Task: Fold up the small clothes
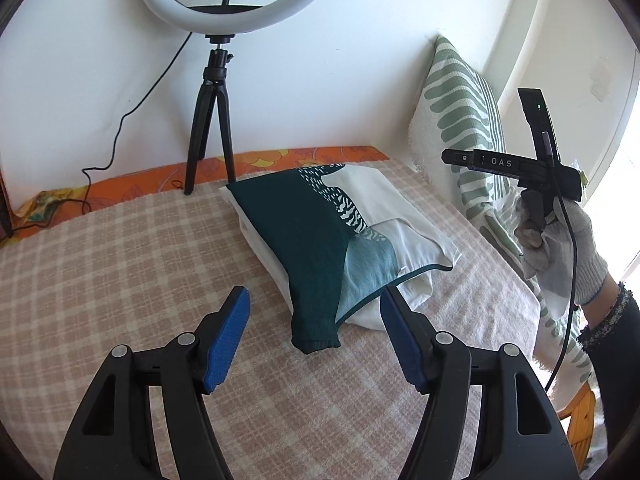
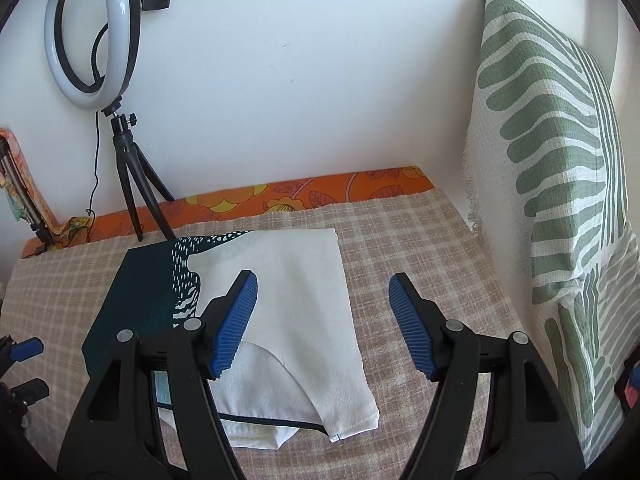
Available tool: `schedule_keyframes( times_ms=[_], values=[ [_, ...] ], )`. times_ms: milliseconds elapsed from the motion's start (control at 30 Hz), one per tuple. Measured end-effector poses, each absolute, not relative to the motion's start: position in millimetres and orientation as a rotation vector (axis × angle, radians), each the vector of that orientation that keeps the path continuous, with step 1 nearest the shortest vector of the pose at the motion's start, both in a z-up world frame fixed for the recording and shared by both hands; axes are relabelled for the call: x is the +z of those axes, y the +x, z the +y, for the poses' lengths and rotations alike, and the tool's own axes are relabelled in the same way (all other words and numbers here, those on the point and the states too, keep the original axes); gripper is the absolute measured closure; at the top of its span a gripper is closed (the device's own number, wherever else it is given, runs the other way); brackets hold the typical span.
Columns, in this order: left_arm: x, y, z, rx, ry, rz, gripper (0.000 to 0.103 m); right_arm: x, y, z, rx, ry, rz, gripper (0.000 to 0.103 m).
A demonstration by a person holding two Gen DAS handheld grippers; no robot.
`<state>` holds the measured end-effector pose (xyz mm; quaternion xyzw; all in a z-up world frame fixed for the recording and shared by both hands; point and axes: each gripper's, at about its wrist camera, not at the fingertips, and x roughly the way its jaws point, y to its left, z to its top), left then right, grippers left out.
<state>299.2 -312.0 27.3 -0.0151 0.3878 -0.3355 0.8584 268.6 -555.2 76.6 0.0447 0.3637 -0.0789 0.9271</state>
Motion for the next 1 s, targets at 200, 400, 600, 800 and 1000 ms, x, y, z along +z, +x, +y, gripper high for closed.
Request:
schedule_keyframes(
  times_ms=[200, 400, 600, 800, 1000],
  values=[
    [50, 270, -293, -0.705, -0.024, 0.769, 0.035, 104, 232, -524, -0.154, 0.077, 0.710, 0.032],
    [69, 235, -275, -0.696, -0.001, 0.705, 0.028, 124, 192, -489, -0.154, 0.053, 0.665, 0.026],
    [80, 202, -257, -0.688, 0.025, 0.642, 0.026, 128, 156, -450, -0.135, 0.036, 0.641, 0.015],
    [83, 174, -244, -0.685, 0.056, 0.598, 0.022, 124, 116, -420, -0.140, 0.063, 0.599, 0.002],
    [79, 158, -231, -0.663, 0.039, 0.580, 0.019, 118, 89, -408, -0.148, 0.117, 0.578, 0.000]
  ],
)
